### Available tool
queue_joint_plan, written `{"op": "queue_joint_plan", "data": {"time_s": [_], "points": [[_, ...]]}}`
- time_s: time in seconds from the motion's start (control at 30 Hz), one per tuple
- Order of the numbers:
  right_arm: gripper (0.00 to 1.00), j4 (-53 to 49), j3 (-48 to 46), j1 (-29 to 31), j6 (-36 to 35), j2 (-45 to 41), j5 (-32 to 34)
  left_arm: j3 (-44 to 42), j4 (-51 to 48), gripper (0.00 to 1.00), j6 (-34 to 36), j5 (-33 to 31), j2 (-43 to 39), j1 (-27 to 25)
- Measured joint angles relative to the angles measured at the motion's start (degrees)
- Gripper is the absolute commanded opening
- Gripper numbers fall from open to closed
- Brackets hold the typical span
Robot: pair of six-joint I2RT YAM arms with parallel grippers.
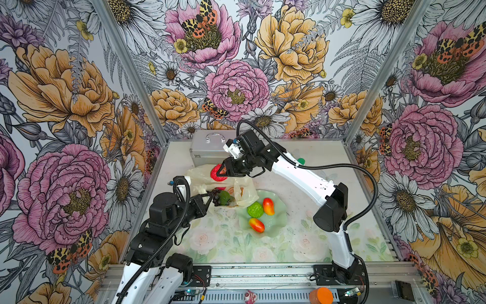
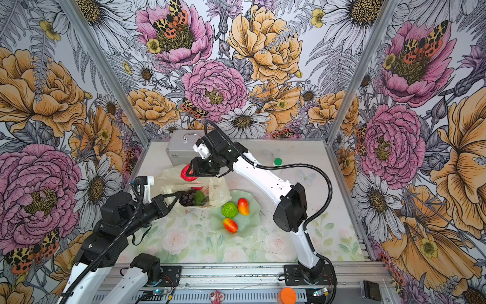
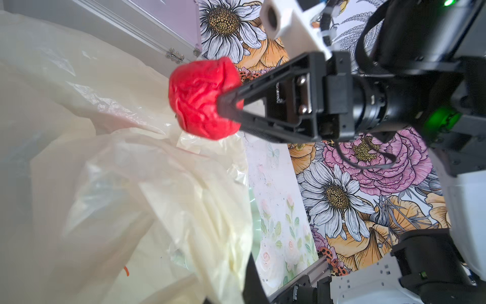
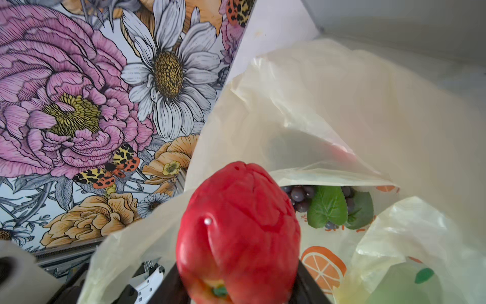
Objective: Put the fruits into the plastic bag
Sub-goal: 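Lower the red apple into the bag mouth beside the left gripper, then push the apple deeper into the bag and open the right gripper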
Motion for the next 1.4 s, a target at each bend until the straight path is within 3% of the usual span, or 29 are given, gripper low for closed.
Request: {"op": "queue_joint_plan", "data": {"time_s": [0.4,1.0,1.23,1.4], "points": [[0.39,-0.31,-10.56,3.45,-1.07,-0.96,-4.26,0.22,0.2,0.0,0.94,5.49,1.03,4.46],[0.4,4.02,-7.58,7.26,2.4,4.37,-3.61,0.22,0.61,0.0,0.9,7.85,0.98,4.5],[0.39,9.18,-7.78,7.28,7.87,6.34,-0.31,0.22,0.9,0.0,0.61,8.31,0.63,4.5],[0.39,16.61,-11.58,7.28,12.44,6.36,6.8,0.17,2.38,0.0,-0.72,8.76,0.55,4.5]]}}
